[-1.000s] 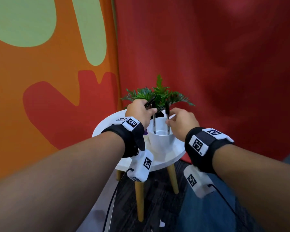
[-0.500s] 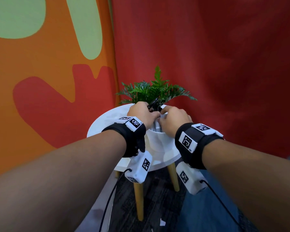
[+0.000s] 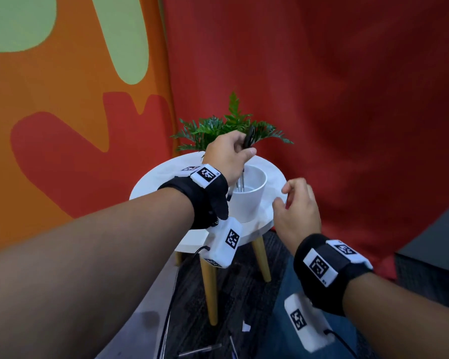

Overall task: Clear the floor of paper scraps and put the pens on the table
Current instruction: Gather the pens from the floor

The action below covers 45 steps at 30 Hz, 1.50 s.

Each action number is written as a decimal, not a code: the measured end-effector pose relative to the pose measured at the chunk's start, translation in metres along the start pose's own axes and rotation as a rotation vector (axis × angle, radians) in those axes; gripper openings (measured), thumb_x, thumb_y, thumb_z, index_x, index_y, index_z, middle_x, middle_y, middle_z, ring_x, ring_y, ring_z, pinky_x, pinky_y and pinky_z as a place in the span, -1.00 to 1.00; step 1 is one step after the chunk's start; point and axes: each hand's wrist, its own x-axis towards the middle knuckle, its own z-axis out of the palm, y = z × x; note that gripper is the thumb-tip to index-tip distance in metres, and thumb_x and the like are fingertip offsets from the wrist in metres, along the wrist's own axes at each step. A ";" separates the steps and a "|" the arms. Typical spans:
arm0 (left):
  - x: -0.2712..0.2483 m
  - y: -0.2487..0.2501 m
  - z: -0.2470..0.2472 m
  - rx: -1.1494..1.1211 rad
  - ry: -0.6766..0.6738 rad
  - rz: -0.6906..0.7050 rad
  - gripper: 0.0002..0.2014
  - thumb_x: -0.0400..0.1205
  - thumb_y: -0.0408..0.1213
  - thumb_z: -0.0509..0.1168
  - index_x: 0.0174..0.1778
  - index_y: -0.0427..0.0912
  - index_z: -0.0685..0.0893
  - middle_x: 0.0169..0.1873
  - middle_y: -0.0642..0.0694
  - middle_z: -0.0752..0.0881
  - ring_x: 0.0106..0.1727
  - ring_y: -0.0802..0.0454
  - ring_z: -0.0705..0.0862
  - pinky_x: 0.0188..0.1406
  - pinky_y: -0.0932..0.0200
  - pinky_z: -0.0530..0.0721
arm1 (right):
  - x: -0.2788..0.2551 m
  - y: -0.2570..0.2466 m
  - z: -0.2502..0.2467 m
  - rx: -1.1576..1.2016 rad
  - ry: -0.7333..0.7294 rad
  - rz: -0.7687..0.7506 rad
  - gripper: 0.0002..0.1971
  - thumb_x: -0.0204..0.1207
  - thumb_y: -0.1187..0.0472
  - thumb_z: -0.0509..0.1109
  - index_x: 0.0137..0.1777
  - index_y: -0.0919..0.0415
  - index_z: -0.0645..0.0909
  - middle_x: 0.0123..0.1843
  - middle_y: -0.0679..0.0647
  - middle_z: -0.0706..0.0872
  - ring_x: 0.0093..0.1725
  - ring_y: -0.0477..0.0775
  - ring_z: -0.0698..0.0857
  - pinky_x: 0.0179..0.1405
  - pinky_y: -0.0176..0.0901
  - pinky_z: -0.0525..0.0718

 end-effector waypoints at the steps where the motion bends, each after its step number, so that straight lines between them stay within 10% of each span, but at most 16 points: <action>1: 0.000 -0.002 0.004 0.006 0.010 -0.033 -0.83 0.58 -0.16 0.44 0.04 -0.11 0.73 -0.31 0.01 0.68 -0.22 0.02 0.69 -0.12 0.09 0.68 | -0.003 0.004 0.000 -0.003 -0.011 0.008 -0.78 0.37 0.31 0.33 -0.09 0.02 0.39 -0.17 -0.03 0.48 -0.12 0.12 0.53 -0.02 0.19 0.58; 9: 0.014 0.004 0.007 -0.168 0.168 -0.115 -0.80 0.54 -0.25 0.49 0.01 -0.09 0.64 -0.34 0.00 0.67 -0.34 0.04 0.66 -0.30 0.18 0.64 | -0.010 0.022 -0.005 -0.008 -0.086 -0.011 -0.75 0.38 0.35 0.31 -0.13 -0.03 0.40 -0.26 -0.09 0.47 -0.25 -0.11 0.49 -0.02 0.08 0.57; 24: -0.002 -0.026 0.002 0.231 -0.042 -0.221 -0.63 0.43 -0.21 0.58 -0.10 -0.11 0.47 -0.10 -0.18 0.73 -0.11 -0.22 0.72 -0.18 -0.10 0.71 | -0.038 0.042 -0.002 -0.055 -0.327 0.055 -0.81 0.47 0.24 0.31 -0.10 -0.03 0.36 -0.39 -0.09 0.49 -0.35 -0.01 0.56 -0.30 -0.06 0.50; 35: -0.097 -0.004 0.002 0.184 -0.049 0.015 -0.73 0.55 -0.09 0.30 -0.46 0.02 0.46 -0.58 0.06 0.53 -0.46 0.16 0.50 -0.37 0.15 0.43 | -0.073 0.043 0.026 -0.071 -0.508 0.188 -0.88 0.46 0.09 0.32 -0.05 -0.04 0.44 -0.19 0.01 0.72 -0.18 0.19 0.71 -0.13 0.00 0.69; 45: -0.208 -0.144 0.063 0.269 -0.365 -0.410 -0.71 0.57 -0.02 0.28 -0.44 -0.03 0.49 -0.50 0.04 0.62 -0.31 -0.06 0.65 -0.36 0.19 0.44 | -0.150 0.114 0.073 -0.224 -0.707 0.397 -0.91 0.53 0.13 0.36 -0.20 0.03 0.59 -0.15 0.05 0.74 -0.03 0.18 0.70 -0.06 -0.12 0.65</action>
